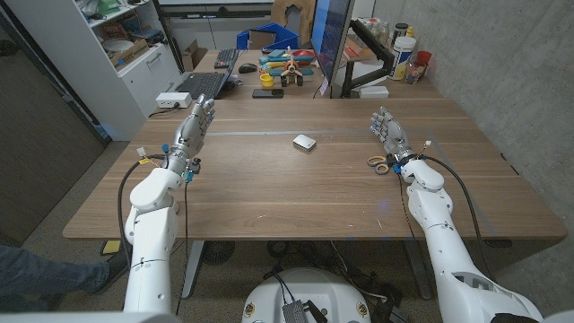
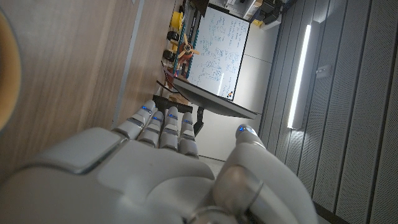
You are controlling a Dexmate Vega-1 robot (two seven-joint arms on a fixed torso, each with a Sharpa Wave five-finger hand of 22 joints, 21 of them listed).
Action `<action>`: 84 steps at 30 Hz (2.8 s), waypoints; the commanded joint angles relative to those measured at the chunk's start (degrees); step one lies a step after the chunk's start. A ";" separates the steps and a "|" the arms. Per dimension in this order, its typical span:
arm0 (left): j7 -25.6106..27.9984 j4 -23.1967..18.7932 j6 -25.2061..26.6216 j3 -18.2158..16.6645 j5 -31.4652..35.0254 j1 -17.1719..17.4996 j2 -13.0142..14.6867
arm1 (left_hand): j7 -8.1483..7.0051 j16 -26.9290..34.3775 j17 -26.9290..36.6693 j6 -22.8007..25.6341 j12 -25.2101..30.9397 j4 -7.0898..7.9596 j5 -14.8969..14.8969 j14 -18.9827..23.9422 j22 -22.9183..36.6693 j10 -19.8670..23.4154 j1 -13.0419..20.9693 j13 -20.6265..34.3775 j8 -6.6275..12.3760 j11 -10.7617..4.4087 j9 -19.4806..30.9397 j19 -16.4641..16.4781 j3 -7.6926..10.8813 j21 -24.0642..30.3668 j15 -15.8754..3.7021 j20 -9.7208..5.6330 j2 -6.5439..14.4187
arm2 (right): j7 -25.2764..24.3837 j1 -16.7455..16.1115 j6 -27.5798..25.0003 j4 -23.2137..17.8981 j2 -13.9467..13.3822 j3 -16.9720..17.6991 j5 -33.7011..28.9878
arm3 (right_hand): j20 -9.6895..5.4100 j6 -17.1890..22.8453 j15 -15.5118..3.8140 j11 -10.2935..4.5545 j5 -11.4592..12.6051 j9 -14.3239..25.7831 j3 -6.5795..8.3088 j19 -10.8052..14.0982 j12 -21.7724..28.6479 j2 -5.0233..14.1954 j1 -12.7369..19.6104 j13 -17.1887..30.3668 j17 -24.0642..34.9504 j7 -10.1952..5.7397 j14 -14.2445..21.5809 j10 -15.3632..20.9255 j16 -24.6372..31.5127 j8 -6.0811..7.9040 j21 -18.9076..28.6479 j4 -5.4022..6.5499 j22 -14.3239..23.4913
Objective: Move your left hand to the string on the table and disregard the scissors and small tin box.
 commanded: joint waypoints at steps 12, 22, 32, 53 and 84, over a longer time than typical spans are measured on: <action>0.18 -3.94 -0.03 -1.30 0.45 3.30 -0.34 | -0.05 0.27 0.12 0.72 0.24 -0.32 0.24 0.32 0.19 0.16 0.98 0.09 0.32 -0.17 0.22 -0.15 -0.23 0.32 -0.14 0.49 0.04 | 0.74 0.51 0.23 1.06 0.00 -0.20 0.05 | -0.43 0.45 0.03 -0.04 0.03 0.31 -0.03 0.66 0.37 0.75 0.12 0.11 0.24 0.07 0.57 0.72 0.29 0.28 -0.20 -0.34 0.19; 0.32 -4.68 -0.29 -1.30 1.02 3.60 -0.33 | -0.05 0.25 0.11 0.82 0.20 -0.42 0.28 0.35 0.19 0.15 1.21 0.09 0.33 -0.27 0.22 -0.22 -0.27 0.32 -0.19 0.71 0.10 | 1.03 1.17 0.70 2.11 -0.09 -0.07 0.06 | -0.38 0.48 0.05 0.01 0.02 0.32 -0.07 0.74 0.32 0.79 0.07 0.11 0.25 0.05 0.60 0.71 0.27 0.25 -0.30 -0.37 0.20; 0.33 -5.50 -0.93 -1.39 1.41 4.19 -0.35 | -0.07 0.26 0.11 0.82 0.20 -0.51 0.30 0.45 0.19 0.24 1.44 0.09 0.29 -0.21 0.22 -0.24 -0.32 0.33 -0.21 0.75 0.15 | 1.18 1.66 0.77 2.71 -0.28 0.01 -0.09 | -0.36 0.51 0.08 0.07 0.01 0.32 -0.12 0.82 0.31 0.84 0.01 0.11 0.26 0.00 0.67 0.77 0.27 0.21 -0.41 -0.39 0.21; 0.02 -8.13 -1.47 -1.93 2.16 5.89 -0.10 | -0.07 0.21 0.11 0.92 0.15 -0.73 0.35 0.48 0.19 0.27 1.97 0.10 0.27 -0.35 0.23 -0.34 -0.38 0.34 -0.15 0.78 0.30 | 1.51 3.44 1.57 5.36 -0.25 -0.03 -0.45 | -0.35 0.62 0.05 -0.16 -0.01 0.33 -0.23 0.96 0.23 0.91 -0.11 0.12 0.27 0.00 0.81 0.83 0.25 0.16 -0.69 -0.50 0.22; -0.53 -11.44 -0.69 -3.20 5.30 8.35 1.38 | -0.17 0.11 0.09 0.77 0.04 -1.26 0.40 0.37 0.19 0.14 3.16 0.11 0.16 -0.57 0.25 -0.69 -0.33 0.28 -0.11 1.65 0.57 | 1.46 4.12 2.11 5.65 -0.20 -0.03 -0.85 | -0.29 0.63 0.02 0.03 -0.02 0.33 -0.37 1.14 0.17 1.01 -0.24 0.13 0.29 -0.01 0.92 0.93 0.22 0.07 -0.98 -0.64 0.24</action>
